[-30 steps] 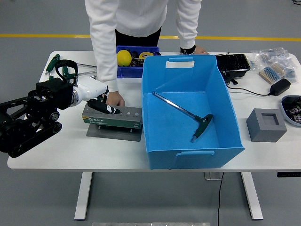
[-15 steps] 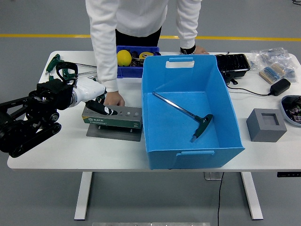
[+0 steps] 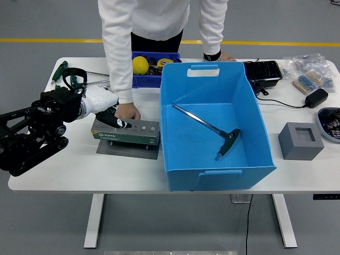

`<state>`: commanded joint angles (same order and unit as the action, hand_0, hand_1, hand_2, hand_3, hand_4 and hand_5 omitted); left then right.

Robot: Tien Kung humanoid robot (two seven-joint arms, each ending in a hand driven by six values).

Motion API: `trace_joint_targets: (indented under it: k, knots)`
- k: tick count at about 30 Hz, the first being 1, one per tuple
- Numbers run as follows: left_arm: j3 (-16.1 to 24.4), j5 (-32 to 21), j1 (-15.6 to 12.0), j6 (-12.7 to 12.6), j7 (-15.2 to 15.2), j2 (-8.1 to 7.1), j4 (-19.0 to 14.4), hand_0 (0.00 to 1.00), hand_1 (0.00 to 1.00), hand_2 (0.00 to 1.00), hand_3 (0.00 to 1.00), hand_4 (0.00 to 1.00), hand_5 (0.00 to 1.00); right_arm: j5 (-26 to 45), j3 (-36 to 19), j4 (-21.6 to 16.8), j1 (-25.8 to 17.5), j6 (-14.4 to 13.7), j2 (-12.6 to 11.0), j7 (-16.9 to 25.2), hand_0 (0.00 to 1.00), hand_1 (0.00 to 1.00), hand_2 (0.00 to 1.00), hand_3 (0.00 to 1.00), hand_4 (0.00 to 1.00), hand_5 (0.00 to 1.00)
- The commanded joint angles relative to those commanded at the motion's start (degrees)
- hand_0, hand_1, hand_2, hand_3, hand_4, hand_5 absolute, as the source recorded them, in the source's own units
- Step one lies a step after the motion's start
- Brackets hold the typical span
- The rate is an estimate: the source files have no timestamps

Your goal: Lift tool from toolbox,place it in box,lift tool from toolbox,place it in box

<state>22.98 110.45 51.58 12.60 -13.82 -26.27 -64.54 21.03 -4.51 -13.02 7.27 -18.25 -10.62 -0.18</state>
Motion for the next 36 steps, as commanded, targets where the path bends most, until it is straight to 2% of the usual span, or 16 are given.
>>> trace_joint_targets:
  k: [3, 4, 9, 10, 15, 16, 18, 21, 22, 28, 29, 34, 35, 36]
  knots:
    - [-0.1, -0.1, 0.0, 0.1, 0.0, -0.01, 0.2, 0.775, 0.293, 0.237, 0.228, 0.902, 0.981, 0.0, 0.0, 0.0, 0.0, 0.0, 0.0, 0.0, 0.694, 0.670, 0.727, 0.552, 0.788, 0.688]
    - [-0.1, -0.1, 0.0, 0.2, -0.1, -0.02, 0.2, 0.747, 0.253, 0.208, 0.201, 0.899, 0.980, 0.0, 0.0, 0.0, 0.0, 0.0, 0.0, 0.0, 0.694, 0.669, 0.728, 0.553, 0.789, 0.686]
    - [-0.3, -0.2, 0.0, -0.6, 1.0, -0.14, 0.4, 0.747, 0.253, 0.208, 0.201, 0.899, 0.980, 0.2, 0.2, 0.0, 0.1, 0.1, -0.1, 0.1, 0.694, 0.669, 0.728, 0.553, 0.789, 0.686]
    - [-0.2, -0.1, 0.0, -1.1, 1.4, -0.14, 0.5, 0.602, 0.171, 0.146, 0.124, 0.898, 0.981, 0.3, 0.2, 0.0, 0.1, 0.1, -0.1, 0.1, 0.694, 0.671, 0.728, 0.553, 0.789, 0.689]
    - [0.2, 0.7, 0.1, -5.8, 4.7, -0.03, 1.7, 0.602, 0.171, 0.146, 0.124, 0.898, 0.981, 0.1, 0.2, 0.0, 0.1, 0.0, -0.1, 0.1, 0.694, 0.671, 0.728, 0.553, 0.789, 0.689]
    - [0.2, 0.8, 0.1, -6.6, 5.2, -0.04, 1.9, 0.443, 0.103, 0.098, 0.078, 0.898, 0.983, 0.1, 0.1, 0.0, 0.1, 0.0, -0.1, 0.0, 0.694, 0.670, 0.727, 0.553, 0.789, 0.689]
    - [0.4, 1.0, 0.0, -8.1, 6.1, -0.08, 2.3, 0.443, 0.103, 0.098, 0.078, 0.898, 0.983, 0.1, 0.1, 0.0, 0.1, 0.0, -0.1, 0.0, 0.694, 0.670, 0.727, 0.553, 0.789, 0.689]
    - [0.4, 1.0, 0.0, -9.0, 6.9, -0.15, 2.7, 0.443, 0.103, 0.098, 0.078, 0.898, 0.983, 0.0, 0.1, 0.0, 0.1, 0.0, 0.0, 0.0, 0.694, 0.670, 0.727, 0.553, 0.789, 0.689]
    - [0.4, 0.8, -0.1, -9.1, 7.0, -0.17, 2.8, 0.245, 0.039, 0.083, 0.061, 0.919, 0.907, 0.0, 0.1, 0.0, 0.1, 0.0, 0.0, 0.0, 0.694, 0.670, 0.728, 0.553, 0.789, 0.689]
    - [0.5, 1.3, -0.3, -10.9, 7.8, -0.27, 2.7, 0.245, 0.039, 0.083, 0.061, 0.919, 0.907, -0.1, 0.0, 0.0, 0.1, 0.0, 0.0, 0.0, 0.694, 0.670, 0.728, 0.553, 0.789, 0.689]
    - [0.6, 1.6, -0.3, -11.4, 8.1, -0.29, 2.7, 0.156, 0.013, 0.071, 0.047, 0.977, 0.749, 0.0, 0.1, 0.0, 0.1, 0.0, 0.0, 0.0, 0.695, 0.671, 0.727, 0.552, 0.789, 0.689]
    - [1.3, 2.8, -0.6, -14.7, 9.4, -0.51, 2.4, 0.156, 0.013, 0.071, 0.047, 0.977, 0.749, 0.2, 0.2, 0.1, 0.1, 0.0, 0.0, 0.1, 0.695, 0.671, 0.727, 0.552, 0.789, 0.689]
    - [1.5, 2.9, -0.7, -15.5, 9.6, -0.58, 2.3, 0.125, 0.002, 0.050, 0.043, 0.988, 0.628, 0.2, 0.2, 0.1, 0.1, 0.0, 0.0, 0.1, 0.694, 0.671, 0.727, 0.553, 0.789, 0.689]
    - [1.7, 2.9, -0.8, -16.2, 9.7, -0.65, 2.1, 0.125, 0.002, 0.050, 0.043, 0.988, 0.628, 0.3, 0.2, 0.1, 0.1, 0.0, 0.0, 0.1, 0.694, 0.671, 0.727, 0.553, 0.789, 0.689]
